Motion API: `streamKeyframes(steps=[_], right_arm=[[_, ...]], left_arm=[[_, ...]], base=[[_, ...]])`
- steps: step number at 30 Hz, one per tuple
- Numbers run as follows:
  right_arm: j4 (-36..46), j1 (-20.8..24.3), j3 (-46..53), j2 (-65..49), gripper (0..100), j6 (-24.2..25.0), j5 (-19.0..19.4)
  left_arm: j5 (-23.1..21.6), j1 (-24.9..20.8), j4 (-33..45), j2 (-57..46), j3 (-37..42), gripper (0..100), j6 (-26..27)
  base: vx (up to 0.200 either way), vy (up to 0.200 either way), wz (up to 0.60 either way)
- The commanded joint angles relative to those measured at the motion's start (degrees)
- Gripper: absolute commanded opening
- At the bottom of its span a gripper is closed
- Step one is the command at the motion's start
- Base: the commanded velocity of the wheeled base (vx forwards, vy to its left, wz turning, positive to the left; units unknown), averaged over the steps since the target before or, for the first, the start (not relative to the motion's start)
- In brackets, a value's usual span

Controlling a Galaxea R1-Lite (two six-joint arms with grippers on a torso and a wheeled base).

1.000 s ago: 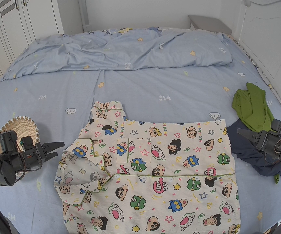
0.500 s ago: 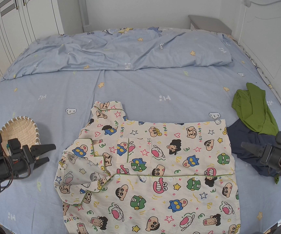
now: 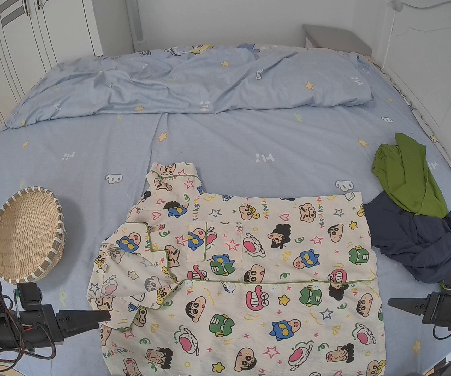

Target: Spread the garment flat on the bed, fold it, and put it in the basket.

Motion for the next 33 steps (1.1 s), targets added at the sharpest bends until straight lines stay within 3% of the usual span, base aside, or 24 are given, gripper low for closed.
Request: streamKeyframes(steps=[1, 30, 33], right_arm=[[3.82, -0.76, 1.12, -7.62, 100, -0.18, 1.41], [6.45, 0.56, 1.12, -7.54, 100, -0.1, 1.67], [6.54, 0.91, 1.12, -7.54, 100, -0.1, 1.76]], left_arm=[[-0.16, -2.42, 1.98, -3.11, 0.66, 100, 0.08], [0.02, -2.33, 1.71, -0.73, 1.09, 100, 0.43], [0.02, -2.33, 1.98, -0.73, 1.09, 100, 0.7]], base=[[0.0, 0.0, 0.0], [-0.186, 0.0, 0.0], [0.0, 0.0, 0.0]])
